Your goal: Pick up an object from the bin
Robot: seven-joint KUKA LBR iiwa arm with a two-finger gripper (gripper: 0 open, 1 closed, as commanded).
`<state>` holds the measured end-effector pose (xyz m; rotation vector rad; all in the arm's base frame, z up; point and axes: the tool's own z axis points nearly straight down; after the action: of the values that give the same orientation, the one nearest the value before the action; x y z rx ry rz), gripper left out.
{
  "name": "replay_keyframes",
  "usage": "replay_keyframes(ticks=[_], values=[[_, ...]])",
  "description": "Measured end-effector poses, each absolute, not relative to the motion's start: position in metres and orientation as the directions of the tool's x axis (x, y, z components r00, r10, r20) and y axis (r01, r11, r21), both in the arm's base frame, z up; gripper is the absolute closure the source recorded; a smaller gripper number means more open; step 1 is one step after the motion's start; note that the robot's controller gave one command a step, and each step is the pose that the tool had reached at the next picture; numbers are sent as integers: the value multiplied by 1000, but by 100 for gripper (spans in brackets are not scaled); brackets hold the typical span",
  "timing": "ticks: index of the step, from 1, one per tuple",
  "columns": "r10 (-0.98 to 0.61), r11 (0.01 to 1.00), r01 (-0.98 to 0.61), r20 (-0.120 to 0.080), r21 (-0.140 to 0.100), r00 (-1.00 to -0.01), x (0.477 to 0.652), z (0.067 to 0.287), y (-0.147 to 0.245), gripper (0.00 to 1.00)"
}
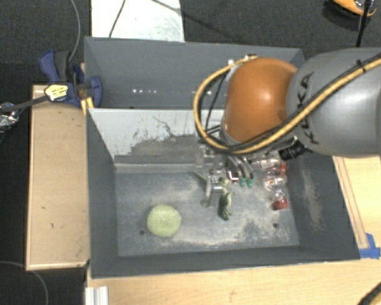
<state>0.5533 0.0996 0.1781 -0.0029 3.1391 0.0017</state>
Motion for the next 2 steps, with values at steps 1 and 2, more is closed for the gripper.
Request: replay_keyframes(ticks=[1, 2], values=[[42, 999, 42, -8, 3, -999, 551, 141, 81, 0], [80, 997, 80, -7, 3, -997, 562, 89, 65, 0]])
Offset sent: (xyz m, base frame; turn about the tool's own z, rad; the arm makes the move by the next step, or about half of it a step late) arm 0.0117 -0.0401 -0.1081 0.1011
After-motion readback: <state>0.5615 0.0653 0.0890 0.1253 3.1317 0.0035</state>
